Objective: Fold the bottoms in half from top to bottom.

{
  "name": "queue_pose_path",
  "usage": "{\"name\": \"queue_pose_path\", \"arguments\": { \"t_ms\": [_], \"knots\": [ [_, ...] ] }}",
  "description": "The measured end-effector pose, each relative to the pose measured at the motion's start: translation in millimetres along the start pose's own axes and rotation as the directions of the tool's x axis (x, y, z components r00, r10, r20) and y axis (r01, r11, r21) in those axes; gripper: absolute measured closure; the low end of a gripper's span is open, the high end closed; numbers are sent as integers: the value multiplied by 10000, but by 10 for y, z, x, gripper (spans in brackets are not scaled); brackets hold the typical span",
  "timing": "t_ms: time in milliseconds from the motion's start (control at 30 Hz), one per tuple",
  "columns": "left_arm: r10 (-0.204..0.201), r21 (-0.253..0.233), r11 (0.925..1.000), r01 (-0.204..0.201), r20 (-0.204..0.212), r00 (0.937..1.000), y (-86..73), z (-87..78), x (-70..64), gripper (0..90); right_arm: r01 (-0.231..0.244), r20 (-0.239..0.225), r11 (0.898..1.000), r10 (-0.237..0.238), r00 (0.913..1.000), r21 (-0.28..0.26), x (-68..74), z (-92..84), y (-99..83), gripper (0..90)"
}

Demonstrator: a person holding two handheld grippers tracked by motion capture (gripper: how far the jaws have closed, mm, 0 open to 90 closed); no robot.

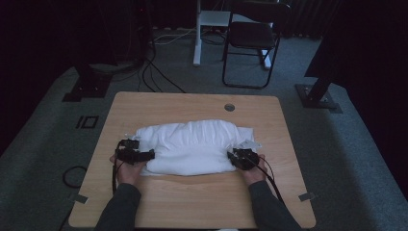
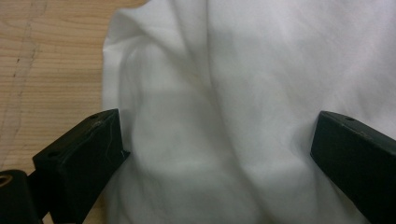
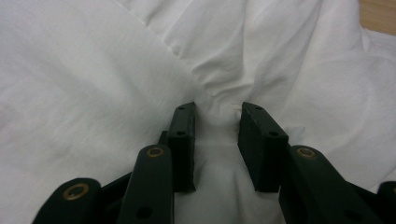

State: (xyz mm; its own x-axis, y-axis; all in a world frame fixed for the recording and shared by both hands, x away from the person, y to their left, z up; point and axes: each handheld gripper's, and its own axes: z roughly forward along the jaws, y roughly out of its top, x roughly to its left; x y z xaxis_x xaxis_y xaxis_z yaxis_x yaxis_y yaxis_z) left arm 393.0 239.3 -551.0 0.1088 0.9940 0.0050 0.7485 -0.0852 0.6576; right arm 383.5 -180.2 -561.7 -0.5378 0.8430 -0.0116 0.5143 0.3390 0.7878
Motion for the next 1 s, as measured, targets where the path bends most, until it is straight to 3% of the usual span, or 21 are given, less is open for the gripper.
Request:
{"name": "queue_pose_path", "arguments": {
  "t_ms": [267, 400, 500, 533, 567, 667, 733, 800, 867, 1000],
  "knots": [
    [-325, 93, 9994, 328, -249, 9992, -24, 18, 80, 0, 30, 41, 9999, -30, 10000, -101, 7, -1, -15, 657],
    [-216, 226, 9995, 220, -192, 9996, -25, 3, 62, 3, 0, 44, 9999, 0, 10000, -138, 12, -2, -20, 656],
    [-184, 185, 9997, 186, -139, 9997, -27, -15, 42, 70, -17, 40, 9999, 17, 10000, -144, 12, -3, -22, 656],
    [35, 112, 9999, -36, 85, 10000, -26, -56, -1, 70, -16, 40, 9999, 16, 10000, -144, 12, -3, -22, 656],
    [112, 58, 9999, -113, 152, 9998, -28, -70, -20, 209, -32, 39, 9999, 32, 10000, -143, 14, -5, -23, 654],
    [279, -216, 9994, -266, 597, 9978, -46, -105, -60, 436, -42, 36, 9999, 43, 10000, -146, 15, -6, -24, 654],
    [204, -305, 9994, -172, 1079, 9940, -56, -115, -74, 626, -60, 28, 9999, 61, 10000, -145, 15, -7, -24, 653],
    [-2, -304, 9995, 48, 1509, 9886, -59, -107, -74, 762, -73, 10, 9999, 74, 10000, -140, 16, -8, -23, 650],
    [-255, -344, 9989, 325, 1876, 9819, -62, -92, -52, 823, -97, -47, 9999, 96, 9999, -108, 14, -13, -21, 641],
    [-568, -391, 9970, 674, 2273, 9722, -58, -107, 7, 843, -211, -318, 9998, 210, 9993, -26, -13, -27, -9, 609]
  ]
}}
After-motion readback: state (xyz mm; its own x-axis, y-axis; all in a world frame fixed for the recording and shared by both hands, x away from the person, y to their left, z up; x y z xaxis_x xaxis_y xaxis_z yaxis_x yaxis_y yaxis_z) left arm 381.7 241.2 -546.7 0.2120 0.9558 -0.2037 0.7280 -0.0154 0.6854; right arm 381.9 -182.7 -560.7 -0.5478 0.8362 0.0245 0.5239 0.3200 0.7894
